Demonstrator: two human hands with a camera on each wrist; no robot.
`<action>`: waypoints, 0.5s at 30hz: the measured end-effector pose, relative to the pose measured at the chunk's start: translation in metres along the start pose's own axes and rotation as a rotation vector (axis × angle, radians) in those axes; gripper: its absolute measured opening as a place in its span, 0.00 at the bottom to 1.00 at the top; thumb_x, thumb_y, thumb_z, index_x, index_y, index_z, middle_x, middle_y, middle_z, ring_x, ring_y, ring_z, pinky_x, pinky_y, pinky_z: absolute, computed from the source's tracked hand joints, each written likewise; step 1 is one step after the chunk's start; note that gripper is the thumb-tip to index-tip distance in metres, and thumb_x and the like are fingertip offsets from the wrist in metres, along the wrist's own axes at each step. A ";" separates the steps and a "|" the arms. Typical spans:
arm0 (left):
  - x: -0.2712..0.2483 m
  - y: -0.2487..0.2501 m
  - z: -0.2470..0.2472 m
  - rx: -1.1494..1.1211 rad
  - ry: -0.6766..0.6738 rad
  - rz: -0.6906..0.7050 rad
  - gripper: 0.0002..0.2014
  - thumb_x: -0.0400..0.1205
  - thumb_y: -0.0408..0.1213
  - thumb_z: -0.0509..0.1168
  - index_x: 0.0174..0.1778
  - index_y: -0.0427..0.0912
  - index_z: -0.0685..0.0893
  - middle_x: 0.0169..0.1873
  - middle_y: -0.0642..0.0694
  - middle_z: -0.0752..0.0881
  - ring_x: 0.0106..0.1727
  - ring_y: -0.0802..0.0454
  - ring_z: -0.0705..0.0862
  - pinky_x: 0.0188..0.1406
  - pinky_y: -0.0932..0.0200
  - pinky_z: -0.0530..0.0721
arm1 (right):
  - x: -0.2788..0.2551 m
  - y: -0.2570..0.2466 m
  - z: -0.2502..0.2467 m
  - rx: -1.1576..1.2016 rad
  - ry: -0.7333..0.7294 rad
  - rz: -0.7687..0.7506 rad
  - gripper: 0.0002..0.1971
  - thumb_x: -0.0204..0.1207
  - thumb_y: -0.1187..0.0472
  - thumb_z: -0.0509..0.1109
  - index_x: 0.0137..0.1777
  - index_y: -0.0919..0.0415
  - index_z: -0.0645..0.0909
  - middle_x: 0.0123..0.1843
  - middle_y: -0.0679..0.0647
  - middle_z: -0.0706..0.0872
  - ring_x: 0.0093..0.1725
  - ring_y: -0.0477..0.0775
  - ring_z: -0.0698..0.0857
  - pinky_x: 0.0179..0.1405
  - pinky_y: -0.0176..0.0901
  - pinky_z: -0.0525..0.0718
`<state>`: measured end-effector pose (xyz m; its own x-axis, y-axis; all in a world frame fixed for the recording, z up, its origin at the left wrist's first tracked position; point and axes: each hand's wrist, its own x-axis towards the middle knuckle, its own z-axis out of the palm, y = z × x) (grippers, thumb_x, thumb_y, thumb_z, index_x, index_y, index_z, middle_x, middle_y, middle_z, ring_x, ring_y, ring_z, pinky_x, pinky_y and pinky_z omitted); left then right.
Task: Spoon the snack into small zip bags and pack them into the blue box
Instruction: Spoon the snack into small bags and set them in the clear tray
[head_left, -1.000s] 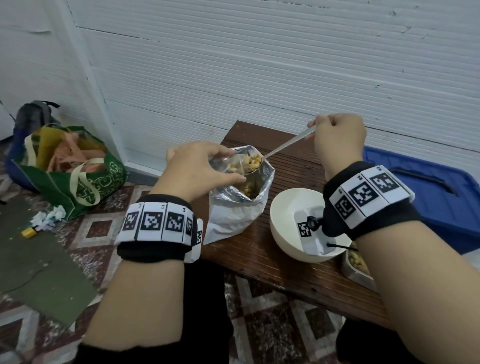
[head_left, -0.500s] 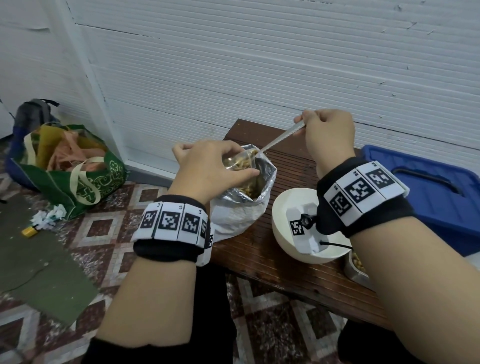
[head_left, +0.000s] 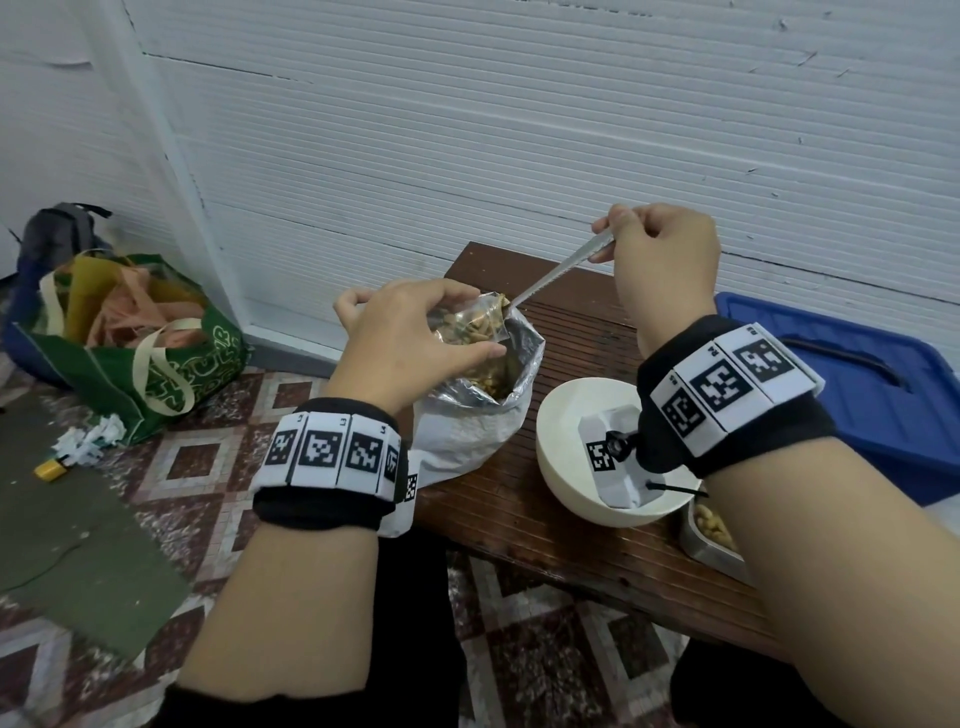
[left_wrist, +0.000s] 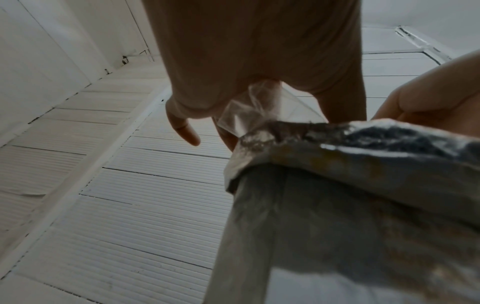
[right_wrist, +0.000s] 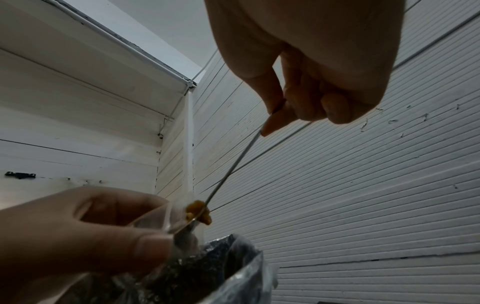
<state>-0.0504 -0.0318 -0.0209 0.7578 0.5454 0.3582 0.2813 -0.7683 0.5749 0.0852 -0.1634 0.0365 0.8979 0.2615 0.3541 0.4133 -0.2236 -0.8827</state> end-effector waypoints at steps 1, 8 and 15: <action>0.000 0.001 0.001 -0.010 0.010 -0.003 0.27 0.65 0.67 0.72 0.58 0.62 0.84 0.45 0.70 0.79 0.49 0.71 0.69 0.57 0.57 0.52 | -0.001 0.000 0.001 -0.001 -0.012 -0.001 0.15 0.83 0.58 0.62 0.38 0.55 0.86 0.31 0.49 0.86 0.35 0.41 0.82 0.27 0.16 0.72; 0.001 0.012 0.005 -0.075 0.054 -0.025 0.19 0.68 0.66 0.72 0.50 0.63 0.80 0.40 0.71 0.78 0.51 0.66 0.74 0.55 0.58 0.52 | -0.007 -0.006 0.005 0.068 -0.080 -0.089 0.13 0.84 0.58 0.62 0.41 0.54 0.86 0.33 0.47 0.87 0.38 0.44 0.85 0.34 0.16 0.74; -0.003 0.006 -0.001 -0.237 0.080 -0.146 0.20 0.66 0.67 0.70 0.47 0.63 0.76 0.43 0.69 0.79 0.55 0.61 0.77 0.65 0.55 0.56 | -0.008 -0.010 -0.003 0.237 0.023 -0.319 0.10 0.84 0.62 0.62 0.44 0.56 0.83 0.37 0.46 0.85 0.37 0.39 0.84 0.45 0.30 0.80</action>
<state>-0.0515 -0.0375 -0.0172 0.6680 0.6765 0.3100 0.2315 -0.5848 0.7774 0.0745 -0.1656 0.0433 0.7345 0.2608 0.6265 0.6280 0.0887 -0.7732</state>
